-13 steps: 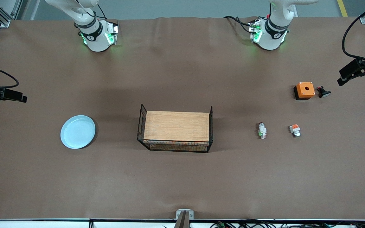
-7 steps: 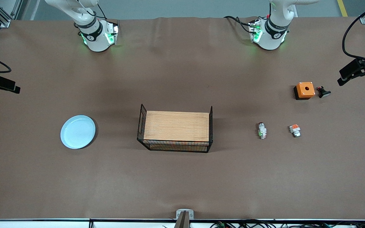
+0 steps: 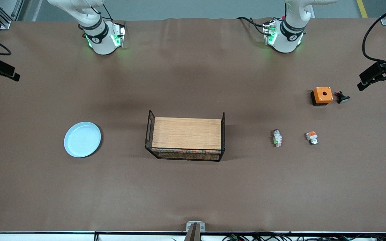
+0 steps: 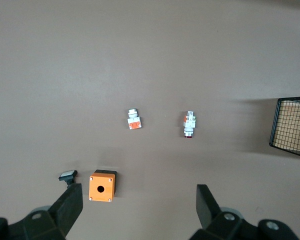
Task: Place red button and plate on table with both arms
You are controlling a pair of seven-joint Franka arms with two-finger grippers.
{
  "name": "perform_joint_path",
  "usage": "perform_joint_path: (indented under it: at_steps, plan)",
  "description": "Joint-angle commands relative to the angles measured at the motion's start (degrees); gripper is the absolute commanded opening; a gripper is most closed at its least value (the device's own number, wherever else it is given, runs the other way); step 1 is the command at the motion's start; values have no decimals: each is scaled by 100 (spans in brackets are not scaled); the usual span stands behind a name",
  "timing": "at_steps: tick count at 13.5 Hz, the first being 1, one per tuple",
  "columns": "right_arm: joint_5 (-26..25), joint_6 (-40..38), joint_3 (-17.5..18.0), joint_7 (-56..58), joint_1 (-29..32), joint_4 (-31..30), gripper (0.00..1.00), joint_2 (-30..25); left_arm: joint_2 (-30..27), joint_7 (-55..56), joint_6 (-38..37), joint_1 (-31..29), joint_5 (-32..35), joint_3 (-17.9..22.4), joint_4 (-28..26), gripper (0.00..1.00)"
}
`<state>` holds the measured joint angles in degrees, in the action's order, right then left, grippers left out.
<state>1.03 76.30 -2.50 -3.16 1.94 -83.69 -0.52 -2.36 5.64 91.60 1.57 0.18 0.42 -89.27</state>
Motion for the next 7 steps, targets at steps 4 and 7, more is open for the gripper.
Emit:
perform_joint_path:
  at_steps: [4,7]
  plan:
    - [-41,438,-14,-106,-194,-824,100,-642,-28,-89,-116,-26,-97,11,67,100]
    - [-41,525,-22,-106,-211,-824,100,-651,-28,-80,-116,-26,-97,11,67,100]
